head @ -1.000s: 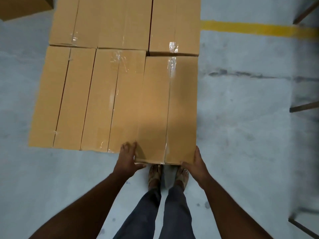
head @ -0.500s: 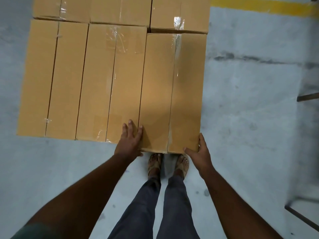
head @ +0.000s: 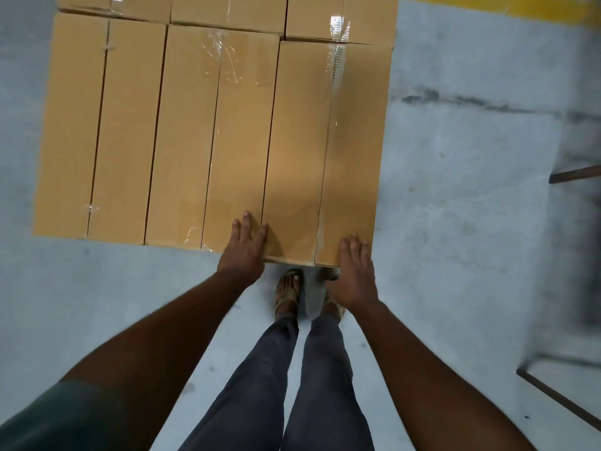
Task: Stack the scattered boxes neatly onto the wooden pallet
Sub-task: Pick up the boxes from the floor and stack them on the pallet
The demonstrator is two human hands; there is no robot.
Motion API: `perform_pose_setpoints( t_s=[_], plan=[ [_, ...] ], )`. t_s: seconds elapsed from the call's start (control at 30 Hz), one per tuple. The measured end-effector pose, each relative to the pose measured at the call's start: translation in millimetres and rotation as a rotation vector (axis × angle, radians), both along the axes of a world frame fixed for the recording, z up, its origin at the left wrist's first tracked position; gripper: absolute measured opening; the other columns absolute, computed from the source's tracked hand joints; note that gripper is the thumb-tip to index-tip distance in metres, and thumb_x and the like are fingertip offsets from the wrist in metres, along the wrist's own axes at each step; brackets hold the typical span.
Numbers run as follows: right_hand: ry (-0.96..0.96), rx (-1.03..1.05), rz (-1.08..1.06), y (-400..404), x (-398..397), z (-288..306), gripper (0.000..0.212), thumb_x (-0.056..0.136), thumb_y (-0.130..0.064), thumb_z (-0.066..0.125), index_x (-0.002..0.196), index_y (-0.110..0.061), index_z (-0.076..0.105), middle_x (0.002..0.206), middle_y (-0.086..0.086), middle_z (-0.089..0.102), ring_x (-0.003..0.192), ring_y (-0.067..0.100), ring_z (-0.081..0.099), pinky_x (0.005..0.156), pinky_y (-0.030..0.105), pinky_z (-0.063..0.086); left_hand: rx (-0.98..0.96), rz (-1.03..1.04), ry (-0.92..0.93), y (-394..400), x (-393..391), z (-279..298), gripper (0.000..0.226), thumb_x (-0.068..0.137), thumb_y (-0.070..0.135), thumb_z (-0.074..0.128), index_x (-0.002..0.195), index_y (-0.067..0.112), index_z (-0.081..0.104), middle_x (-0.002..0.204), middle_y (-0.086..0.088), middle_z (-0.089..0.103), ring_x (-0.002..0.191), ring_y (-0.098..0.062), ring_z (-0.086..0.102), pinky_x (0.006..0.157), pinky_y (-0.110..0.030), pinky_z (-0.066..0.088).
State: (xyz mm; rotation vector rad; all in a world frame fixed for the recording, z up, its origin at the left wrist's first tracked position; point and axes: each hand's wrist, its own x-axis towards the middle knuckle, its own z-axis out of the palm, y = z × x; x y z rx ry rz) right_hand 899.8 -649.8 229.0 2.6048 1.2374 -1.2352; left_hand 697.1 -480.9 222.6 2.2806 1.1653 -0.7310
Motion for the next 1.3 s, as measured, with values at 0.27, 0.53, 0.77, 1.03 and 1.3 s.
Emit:
perform_pose_setpoints(
  t_s=[0.27, 0.53, 0.77, 1.03, 1.3],
  plan=[
    [0.161, 0.179, -0.224, 4.2, -2.4, 103.2, 0.078, 0.098, -0.019, 0.065, 0.165, -0.018, 0.025, 0.168, 0.004, 0.033, 0.153, 0.025, 0.034, 0.118, 0.038, 0.039, 0.017, 0.199, -0.146, -9.8, 6.9, 92.2, 0.057, 0.098, 0.028, 0.062, 0.150, 0.012, 0.045, 0.150, -0.008, 0.053, 0.139, -0.029, 0.049, 0.121, -0.054, 0.027],
    [0.212, 0.385, -0.205, -0.2, -11.5, 186.4, 0.049, 0.097, -0.019, 0.064, 0.145, -0.022, 0.059, 0.150, 0.002, 0.058, 0.138, 0.023, 0.053, 0.104, 0.023, 0.040, 0.077, 0.503, -0.332, -16.7, -34.8, 191.0, 0.042, 0.098, 0.028, 0.066, 0.139, 0.018, 0.061, 0.135, -0.007, 0.068, 0.120, -0.029, 0.064, 0.111, -0.047, 0.045],
    [0.317, 0.524, -0.122, 20.1, -58.3, 237.5, 0.039, 0.099, -0.025, 0.064, 0.138, -0.027, 0.065, 0.140, 0.000, 0.066, 0.129, 0.019, 0.060, 0.103, 0.035, 0.052, 0.143, 0.734, -0.502, -34.4, -96.2, 251.8, 0.039, 0.097, 0.025, 0.068, 0.134, 0.015, 0.065, 0.136, -0.005, 0.067, 0.120, -0.026, 0.065, 0.102, -0.035, 0.050],
    [0.376, 0.601, 0.122, 89.8, -167.0, 284.4, 0.036, 0.100, -0.022, 0.062, 0.136, -0.024, 0.066, 0.133, -0.004, 0.069, 0.120, 0.014, 0.064, 0.099, 0.034, 0.054, 0.210, 0.990, -0.696, -48.3, -210.0, 285.4, 0.036, 0.097, 0.024, 0.067, 0.132, 0.018, 0.067, 0.134, -0.003, 0.068, 0.122, -0.020, 0.063, 0.100, -0.029, 0.046],
    [0.501, 0.596, 0.286, 167.1, -353.6, 312.4, 0.032, 0.101, -0.020, 0.065, 0.132, -0.024, 0.068, 0.125, -0.011, 0.069, 0.106, 0.000, 0.066, 0.089, 0.016, 0.052, 0.149, 1.241, -0.899, -30.6, -414.3, 296.8, 0.026, 0.099, 0.020, 0.068, 0.124, 0.016, 0.071, 0.112, 0.000, 0.074, 0.108, -0.018, 0.070, 0.090, -0.030, 0.055]
  ],
)
